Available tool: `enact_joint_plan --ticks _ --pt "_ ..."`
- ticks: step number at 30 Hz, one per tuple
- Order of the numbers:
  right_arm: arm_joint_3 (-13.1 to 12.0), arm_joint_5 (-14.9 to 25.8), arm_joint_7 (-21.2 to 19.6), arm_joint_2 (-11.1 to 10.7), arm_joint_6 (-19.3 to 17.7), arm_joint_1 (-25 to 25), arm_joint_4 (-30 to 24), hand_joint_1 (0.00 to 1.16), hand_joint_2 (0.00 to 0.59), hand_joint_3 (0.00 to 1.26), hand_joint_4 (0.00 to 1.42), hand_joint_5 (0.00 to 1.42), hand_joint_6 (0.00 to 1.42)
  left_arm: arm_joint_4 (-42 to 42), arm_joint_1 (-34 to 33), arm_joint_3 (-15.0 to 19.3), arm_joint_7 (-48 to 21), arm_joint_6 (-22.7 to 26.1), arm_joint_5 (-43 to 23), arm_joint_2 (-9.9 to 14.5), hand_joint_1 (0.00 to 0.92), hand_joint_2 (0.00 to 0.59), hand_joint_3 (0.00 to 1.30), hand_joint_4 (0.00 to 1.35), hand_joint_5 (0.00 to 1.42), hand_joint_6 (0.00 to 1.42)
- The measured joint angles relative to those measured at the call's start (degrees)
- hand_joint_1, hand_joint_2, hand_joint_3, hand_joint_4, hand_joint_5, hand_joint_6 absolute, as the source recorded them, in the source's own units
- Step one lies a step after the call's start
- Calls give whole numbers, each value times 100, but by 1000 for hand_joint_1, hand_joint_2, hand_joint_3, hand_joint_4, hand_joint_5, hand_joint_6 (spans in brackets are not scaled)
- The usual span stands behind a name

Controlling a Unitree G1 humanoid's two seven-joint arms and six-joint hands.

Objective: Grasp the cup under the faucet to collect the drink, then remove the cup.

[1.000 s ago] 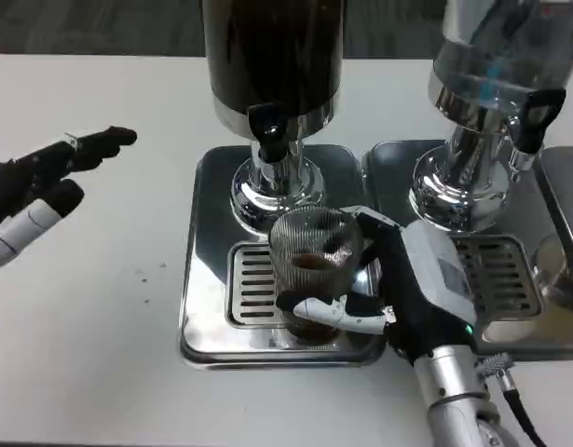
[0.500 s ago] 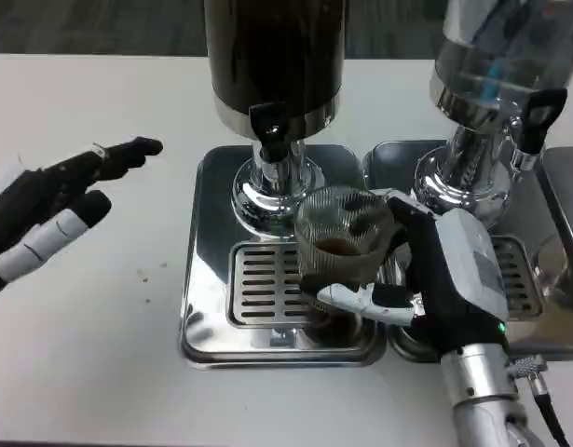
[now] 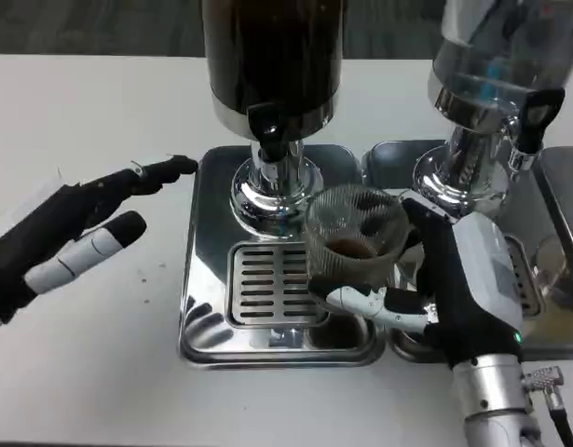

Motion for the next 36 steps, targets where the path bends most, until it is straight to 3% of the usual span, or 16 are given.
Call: enact_joint_plan --ticks 17,36 --pt "-7 32 498 -29 1 987 -1286 796 271 542 653 910 1304 -766 630 -365 2 -575 218 24 0 141 139 0 39 92" --pt "7 193 858 -211 -150 1961 -2257 795 281 548 653 923 1304 -1729 1397 -413 45 -729 220 252 0 137 132 0 38 90"
